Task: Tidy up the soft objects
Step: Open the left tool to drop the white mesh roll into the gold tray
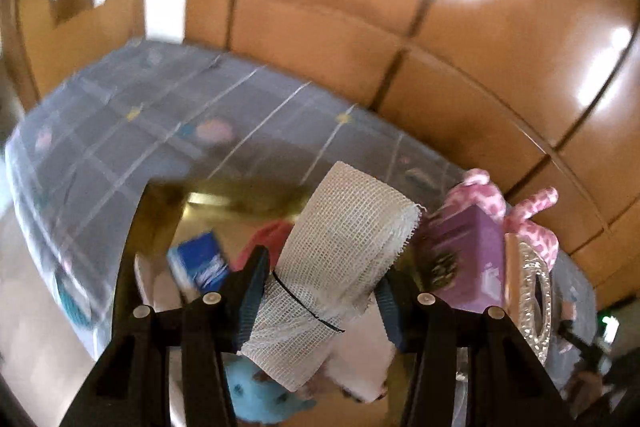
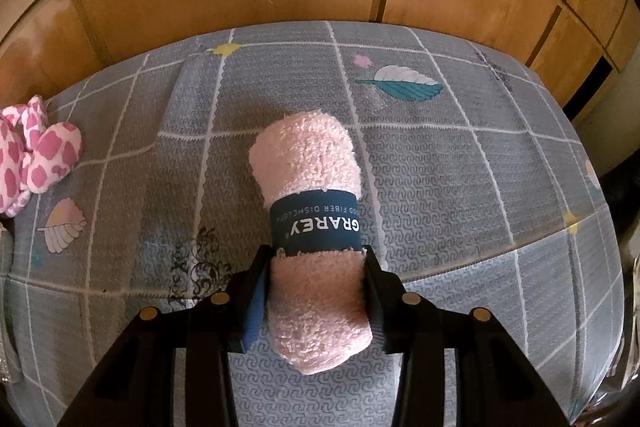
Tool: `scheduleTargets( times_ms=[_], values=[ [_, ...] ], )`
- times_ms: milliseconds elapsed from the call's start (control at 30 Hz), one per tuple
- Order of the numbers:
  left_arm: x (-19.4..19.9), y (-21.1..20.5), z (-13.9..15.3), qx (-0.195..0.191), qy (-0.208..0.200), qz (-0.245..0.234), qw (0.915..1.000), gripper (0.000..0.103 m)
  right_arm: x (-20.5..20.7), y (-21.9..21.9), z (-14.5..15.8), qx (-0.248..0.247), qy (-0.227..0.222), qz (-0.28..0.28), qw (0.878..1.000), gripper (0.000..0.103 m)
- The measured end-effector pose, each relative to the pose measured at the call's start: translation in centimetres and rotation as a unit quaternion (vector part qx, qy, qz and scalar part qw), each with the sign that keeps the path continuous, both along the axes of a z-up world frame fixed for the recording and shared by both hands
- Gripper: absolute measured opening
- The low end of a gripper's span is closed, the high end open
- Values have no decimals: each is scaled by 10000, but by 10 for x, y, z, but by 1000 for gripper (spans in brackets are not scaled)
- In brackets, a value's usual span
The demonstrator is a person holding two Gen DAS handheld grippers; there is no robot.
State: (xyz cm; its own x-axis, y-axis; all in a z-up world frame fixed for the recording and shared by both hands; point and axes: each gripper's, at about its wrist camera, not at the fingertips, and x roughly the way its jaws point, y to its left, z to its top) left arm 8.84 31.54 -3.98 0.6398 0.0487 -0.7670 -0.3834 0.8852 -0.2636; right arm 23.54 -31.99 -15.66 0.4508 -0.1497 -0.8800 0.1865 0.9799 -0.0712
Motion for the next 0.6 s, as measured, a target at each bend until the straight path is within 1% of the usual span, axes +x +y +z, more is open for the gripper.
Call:
scheduleTargets(
  times_ms=[100,200,267,300,333,400,433,467,500,600],
  values=[
    [-5,14,-18,-531,118,132,9984,52,-1,0,1,-12,-16,-31,10000,42],
    [5,12,-29,-894,113,120,9959,53,-2,2,1,-77,-40,-29,10000,42],
    [16,8,-32,-1055,155,167,9942,56,-3,4,2,-112,-55,-23,9999,42],
    [25,6,-33,-1063,148,136,9941,59,-4,4,2,-119,-57,-19,9999,42],
    [34,4,-35,-1024,155,98,9946,60,-4,5,2,-122,-55,-13,9999,42],
    [48,4,-42,-947,269,158,9950,63,-4,4,2,-122,-56,-1,9999,42],
    [53,5,-46,-951,331,161,9948,69,-4,4,2,-122,-54,2,9999,42],
    [60,4,-51,-912,408,161,9949,74,-4,4,3,-120,-51,14,9999,42],
    [62,4,-53,-792,485,181,9955,78,-4,4,2,-118,-47,19,9999,42],
    [60,3,-54,-550,547,241,9967,82,-4,2,2,-118,-37,34,9999,42]
  ],
)
